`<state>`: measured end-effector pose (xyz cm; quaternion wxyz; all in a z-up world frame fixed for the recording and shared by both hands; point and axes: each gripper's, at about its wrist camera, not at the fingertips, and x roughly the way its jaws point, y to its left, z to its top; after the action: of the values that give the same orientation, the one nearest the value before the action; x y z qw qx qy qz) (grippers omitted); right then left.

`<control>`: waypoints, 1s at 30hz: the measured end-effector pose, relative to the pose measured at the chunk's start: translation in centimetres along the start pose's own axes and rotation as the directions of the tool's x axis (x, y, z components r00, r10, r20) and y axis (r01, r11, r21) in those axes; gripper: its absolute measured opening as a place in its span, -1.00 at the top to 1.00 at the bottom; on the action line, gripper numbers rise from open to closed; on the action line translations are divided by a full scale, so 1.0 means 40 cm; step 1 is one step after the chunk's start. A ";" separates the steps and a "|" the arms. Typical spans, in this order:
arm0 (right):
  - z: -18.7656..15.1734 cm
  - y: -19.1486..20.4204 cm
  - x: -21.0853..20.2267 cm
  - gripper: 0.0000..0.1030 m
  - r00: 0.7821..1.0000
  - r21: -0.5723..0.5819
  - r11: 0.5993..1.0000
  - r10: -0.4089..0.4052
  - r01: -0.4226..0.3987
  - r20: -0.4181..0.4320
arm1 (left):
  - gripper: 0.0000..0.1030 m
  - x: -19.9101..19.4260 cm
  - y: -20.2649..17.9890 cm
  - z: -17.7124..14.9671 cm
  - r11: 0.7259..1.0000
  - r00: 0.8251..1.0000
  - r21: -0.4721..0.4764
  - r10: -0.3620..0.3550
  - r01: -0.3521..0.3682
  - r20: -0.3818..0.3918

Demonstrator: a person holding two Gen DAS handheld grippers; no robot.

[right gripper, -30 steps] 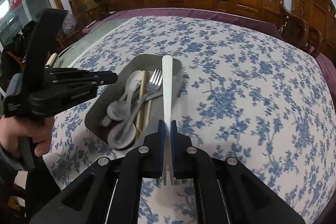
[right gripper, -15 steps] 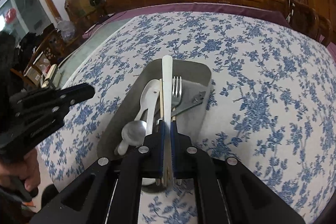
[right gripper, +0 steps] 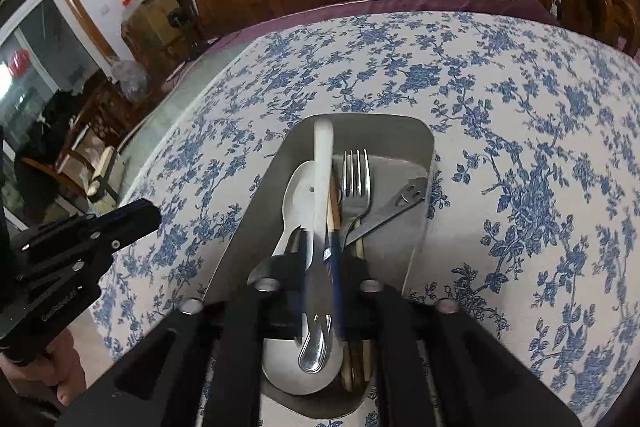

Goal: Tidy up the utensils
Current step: 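Lower the white plastic fork into the tray and open the right tool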

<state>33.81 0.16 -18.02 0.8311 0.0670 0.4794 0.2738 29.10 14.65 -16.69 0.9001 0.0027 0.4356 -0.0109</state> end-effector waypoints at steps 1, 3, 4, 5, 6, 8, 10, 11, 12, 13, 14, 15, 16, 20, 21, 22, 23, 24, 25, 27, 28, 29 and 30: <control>-0.002 -0.003 0.000 0.53 1.000 0.005 1.000 0.006 -0.006 0.000 | 0.87 -0.002 -0.001 -0.001 1.000 1.000 0.000 -0.001 0.001 0.000; -0.005 -0.008 -0.001 0.52 1.000 0.006 1.000 0.016 -0.016 -0.001 | 0.88 -0.007 -0.003 -0.001 1.000 1.000 0.000 -0.004 0.004 0.000; -0.006 -0.007 -0.003 0.52 1.000 0.003 1.000 0.019 -0.019 0.000 | 0.87 -0.009 -0.004 -0.001 1.000 1.000 -0.001 -0.005 0.005 0.002; -0.006 -0.007 -0.007 0.52 1.000 -0.003 1.000 0.021 -0.021 0.003 | 0.87 -0.012 -0.006 -0.001 1.000 1.000 -0.002 -0.004 0.004 0.005; -0.008 -0.005 -0.014 0.52 1.000 -0.013 1.000 0.018 -0.018 0.009 | 0.87 -0.014 -0.008 -0.002 1.000 1.000 -0.001 -0.004 0.004 0.007; -0.009 -0.002 -0.030 0.52 1.000 -0.028 1.000 0.011 -0.010 0.019 | 0.88 -0.020 -0.014 -0.002 1.000 1.000 0.000 -0.004 0.004 0.011; -0.011 0.000 -0.047 0.52 1.000 -0.038 0.999 0.004 -0.003 0.029 | 0.87 -0.025 -0.019 -0.001 1.000 1.000 -0.001 -0.004 0.004 0.015; -0.013 0.000 -0.060 0.52 0.999 -0.042 0.999 0.000 0.002 0.037 | 0.87 -0.029 -0.025 -0.001 1.000 1.000 -0.001 -0.003 0.003 0.017; -0.015 0.001 -0.071 0.52 0.999 -0.046 0.999 -0.004 0.006 0.044 | 0.87 -0.032 -0.029 -0.001 1.000 1.000 -0.001 -0.002 0.002 0.018; -0.017 0.001 -0.083 0.52 0.999 -0.050 0.999 -0.009 0.012 0.051 | 0.86 -0.036 -0.035 -0.001 1.000 1.000 -0.001 -0.003 0.003 0.021; -0.020 0.002 -0.103 0.52 0.998 -0.057 0.998 -0.019 0.023 0.063 | 0.84 -0.040 -0.040 -0.001 1.000 1.000 -0.001 -0.003 0.003 0.023; -0.022 0.001 -0.114 0.52 0.997 -0.060 0.998 -0.024 0.028 0.070 | 0.74 -0.045 -0.045 -0.002 1.000 1.000 -0.002 -0.004 0.004 0.027; -0.025 0.000 -0.129 0.52 0.996 -0.064 0.997 -0.033 0.038 0.078 | 0.63 -0.049 -0.052 -0.003 1.000 1.000 -0.002 -0.004 0.004 0.031; -0.043 -0.016 -0.205 0.28 0.990 -0.072 0.994 -0.075 0.085 0.123 | 0.42 -0.070 -0.088 -0.007 1.000 0.999 0.009 -0.001 0.000 0.045; -0.049 -0.020 -0.225 0.14 0.987 -0.072 0.993 -0.086 0.096 0.135 | 0.38 -0.076 -0.101 -0.007 1.000 0.999 0.013 -0.002 0.001 0.049; -0.053 -0.024 -0.239 0.07 0.985 -0.073 0.992 -0.095 0.106 0.144 | 0.33 -0.081 -0.111 -0.008 1.000 0.999 0.014 -0.004 0.003 0.052; -0.061 -0.029 -0.260 0.04 0.981 -0.074 0.990 -0.110 0.123 0.157 | 0.28 -0.086 -0.120 -0.009 1.000 0.998 0.016 -0.006 0.005 0.054; -0.068 -0.035 -0.280 -0.03 0.979 -0.074 0.988 -0.120 0.134 0.168 | 0.12 -0.091 -0.131 -0.010 1.000 0.998 0.017 -0.007 0.006 0.059; -0.073 -0.041 -0.293 -0.18 0.977 -0.071 0.987 -0.127 0.141 0.174 | -0.03 -0.098 -0.142 -0.012 1.000 0.998 0.019 -0.006 0.005 0.066; -0.088 -0.057 -0.329 -0.43 0.971 -0.055 0.985 -0.149 0.162 0.189 | -0.26 -0.108 -0.160 -0.014 1.000 0.997 0.023 -0.008 0.006 0.074; -0.097 -0.067 -0.350 -0.61 0.967 -0.047 0.985 -0.156 0.168 0.200 | -0.46 -0.112 -0.171 -0.016 1.000 0.997 0.024 -0.007 0.005 0.077; -0.105 -0.074 -0.367 -0.71 0.966 -0.044 0.985 -0.155 0.167 0.208 | -0.52 -0.115 -0.181 -0.017 1.000 0.997 0.026 -0.008 0.006 0.080; -0.110 -0.079 -0.380 -0.87 0.965 -0.042 0.986 -0.152 0.164 0.215 | -0.63 -0.117 -0.189 -0.017 1.000 0.997 0.027 -0.011 0.009 0.079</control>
<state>25.46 -11.07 -10.00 0.8980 0.0323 0.3841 0.2123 25.48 7.18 -13.41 0.9165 0.0120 0.3993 -0.0214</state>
